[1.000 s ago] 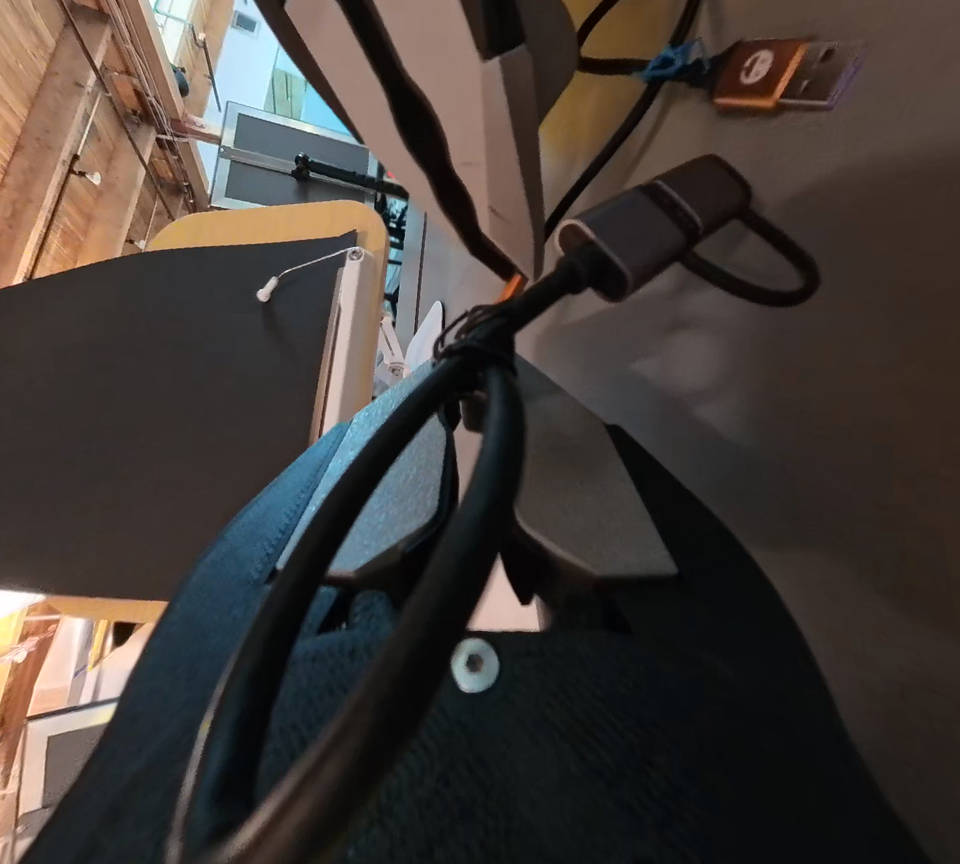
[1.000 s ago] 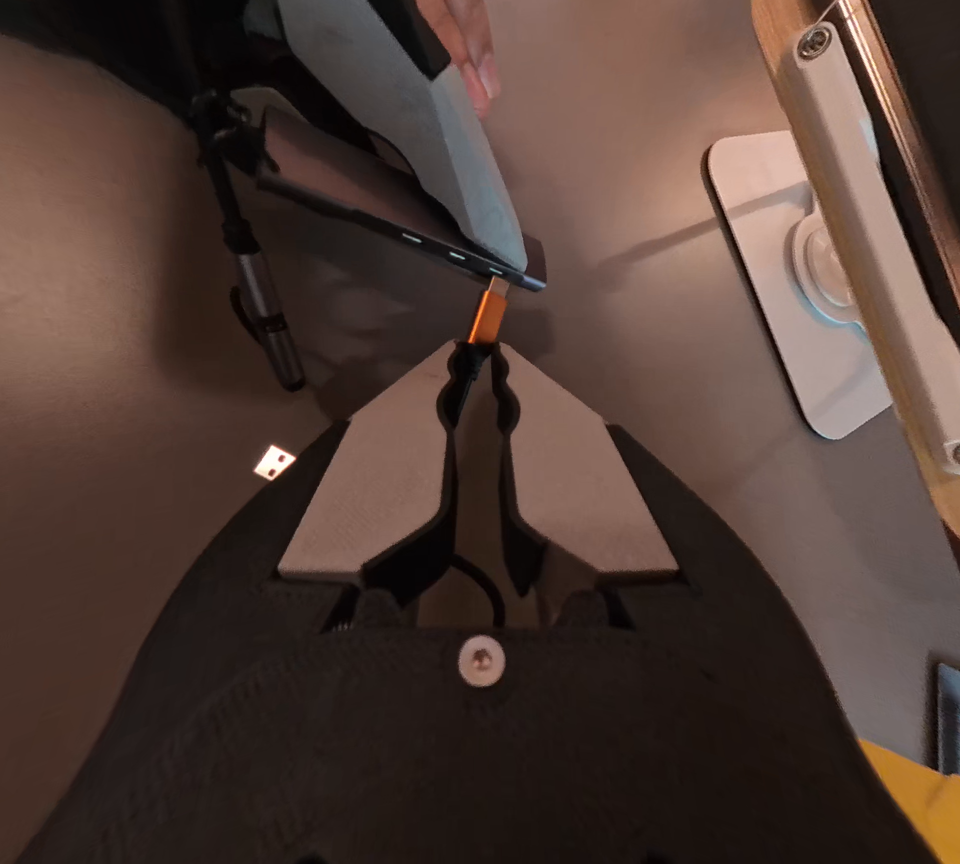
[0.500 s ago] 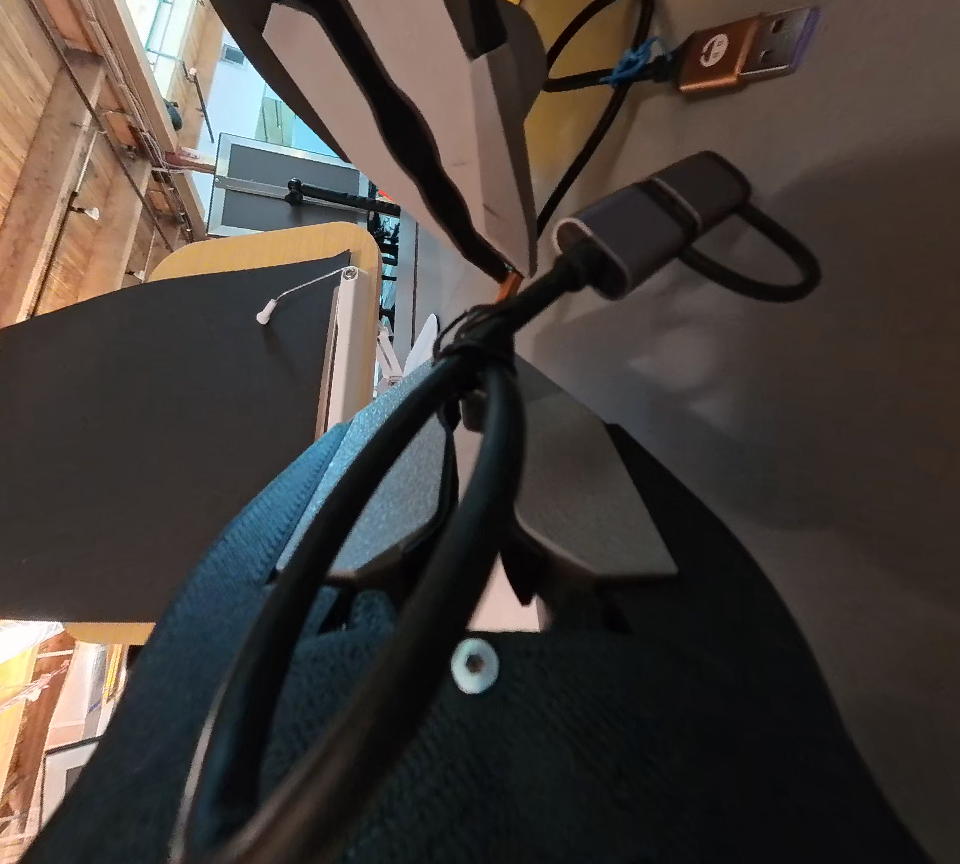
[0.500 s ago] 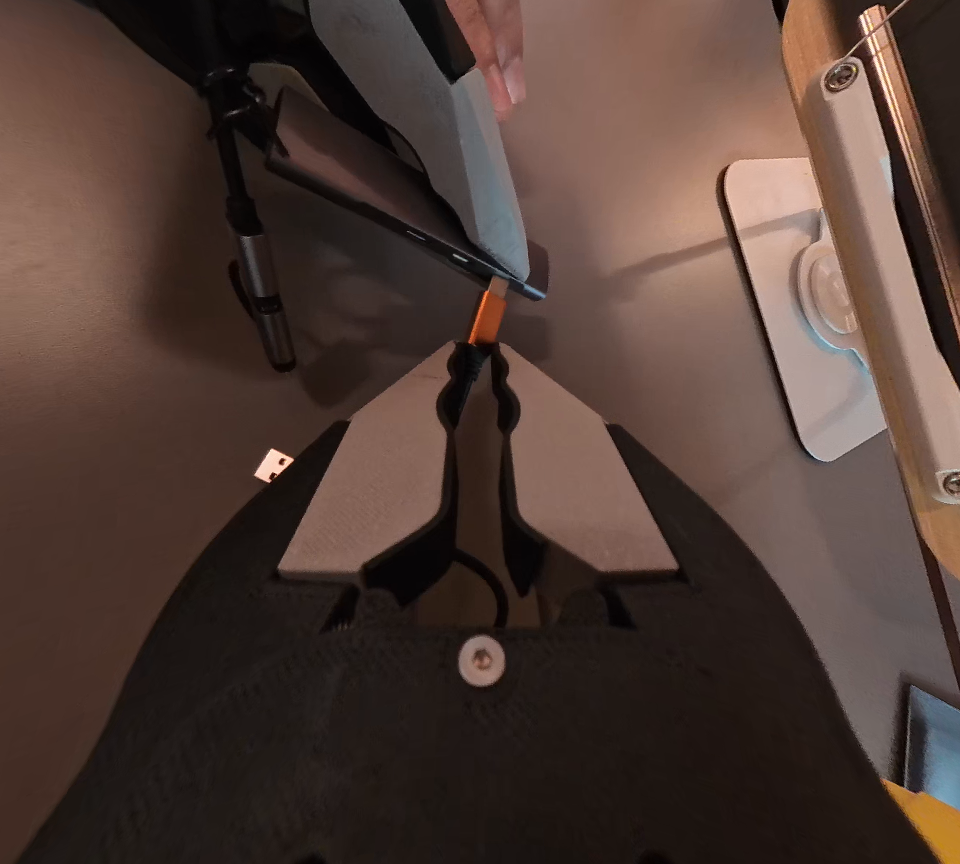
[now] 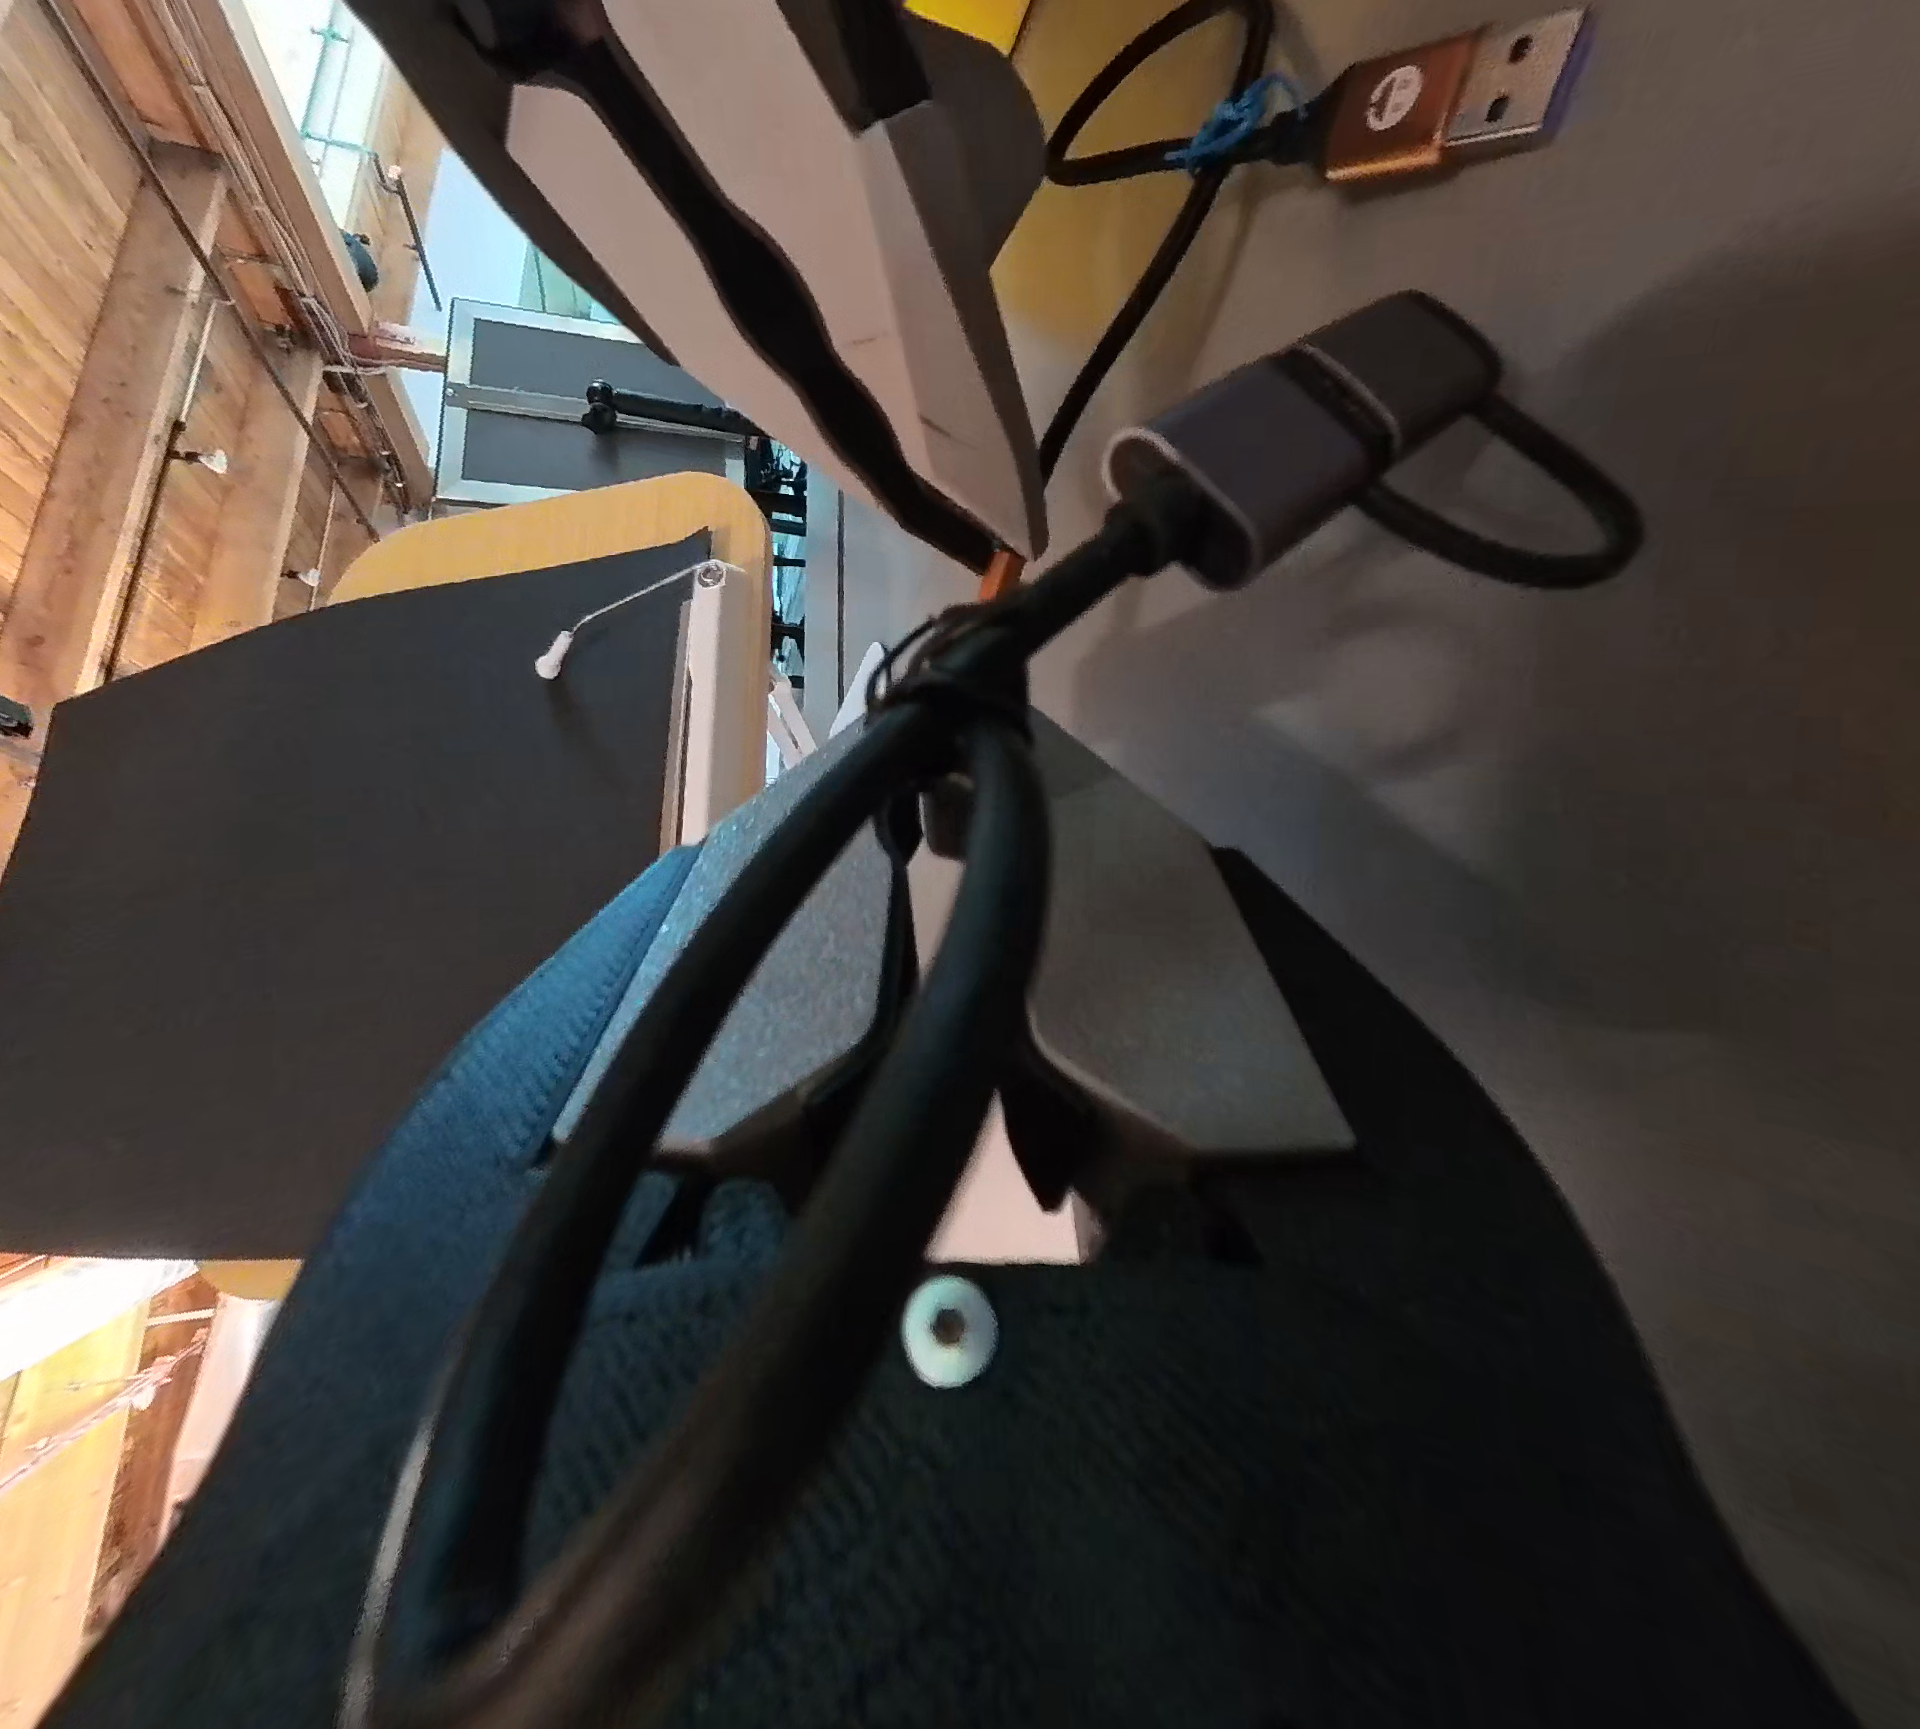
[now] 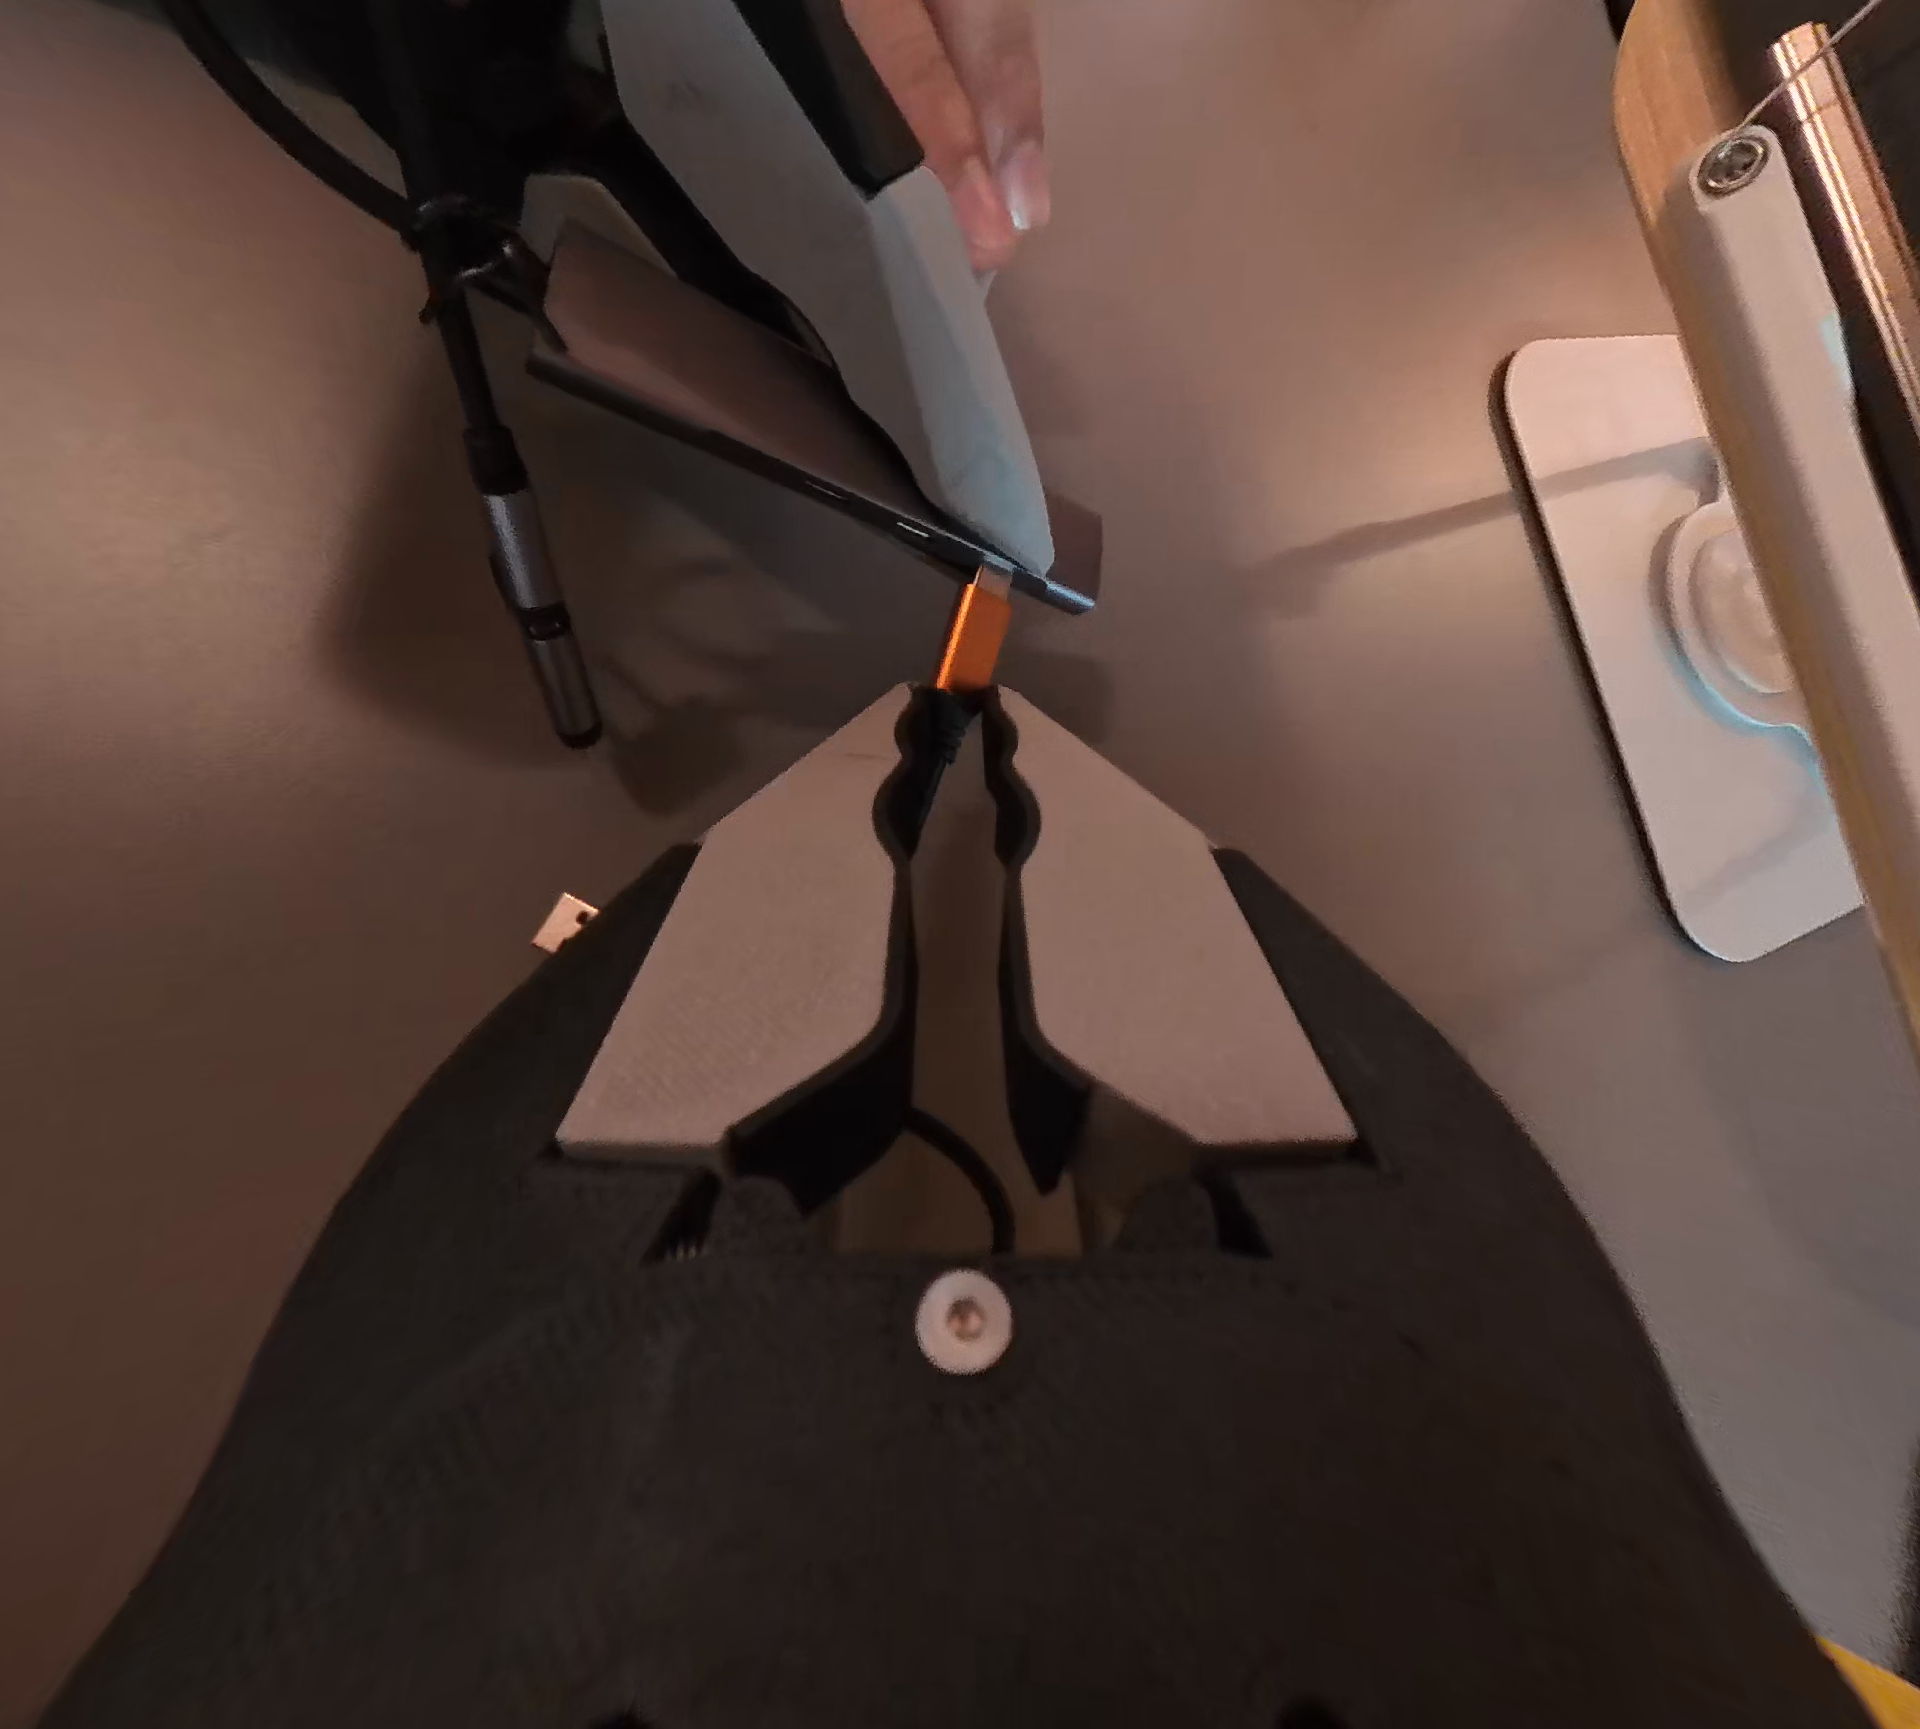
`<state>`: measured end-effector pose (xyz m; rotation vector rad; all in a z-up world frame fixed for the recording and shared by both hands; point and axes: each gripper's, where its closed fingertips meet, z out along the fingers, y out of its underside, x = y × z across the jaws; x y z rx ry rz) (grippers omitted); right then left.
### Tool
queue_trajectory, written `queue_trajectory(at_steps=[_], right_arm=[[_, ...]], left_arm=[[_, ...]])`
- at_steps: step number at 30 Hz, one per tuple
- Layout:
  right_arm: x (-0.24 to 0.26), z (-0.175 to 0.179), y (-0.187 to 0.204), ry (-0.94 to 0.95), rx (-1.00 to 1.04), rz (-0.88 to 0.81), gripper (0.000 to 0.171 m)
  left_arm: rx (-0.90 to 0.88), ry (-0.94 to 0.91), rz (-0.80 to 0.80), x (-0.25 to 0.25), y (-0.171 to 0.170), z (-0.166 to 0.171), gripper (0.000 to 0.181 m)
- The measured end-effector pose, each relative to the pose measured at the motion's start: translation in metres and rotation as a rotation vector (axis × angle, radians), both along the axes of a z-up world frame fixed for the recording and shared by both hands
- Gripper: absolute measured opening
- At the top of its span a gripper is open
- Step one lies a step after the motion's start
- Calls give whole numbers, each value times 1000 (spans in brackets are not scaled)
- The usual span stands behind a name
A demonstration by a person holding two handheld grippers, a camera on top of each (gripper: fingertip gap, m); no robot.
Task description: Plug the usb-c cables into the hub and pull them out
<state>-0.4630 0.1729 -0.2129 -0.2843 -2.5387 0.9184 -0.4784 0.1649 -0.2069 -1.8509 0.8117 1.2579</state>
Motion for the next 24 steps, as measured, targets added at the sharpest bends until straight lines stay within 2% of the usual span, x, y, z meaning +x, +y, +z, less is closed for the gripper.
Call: queue_trajectory(at_steps=[1, 10, 24], right_arm=[[0, 0, 0, -9, -11, 0, 6], [3, 1, -4, -114, -105, 13, 6], [1, 2, -2, -174, -164, 2, 6]], left_arm=[[2, -5, 2, 0, 0, 0, 7], [-34, -51, 2, 6, -4, -9, 6], [23, -117, 24, 10, 0, -1, 7]])
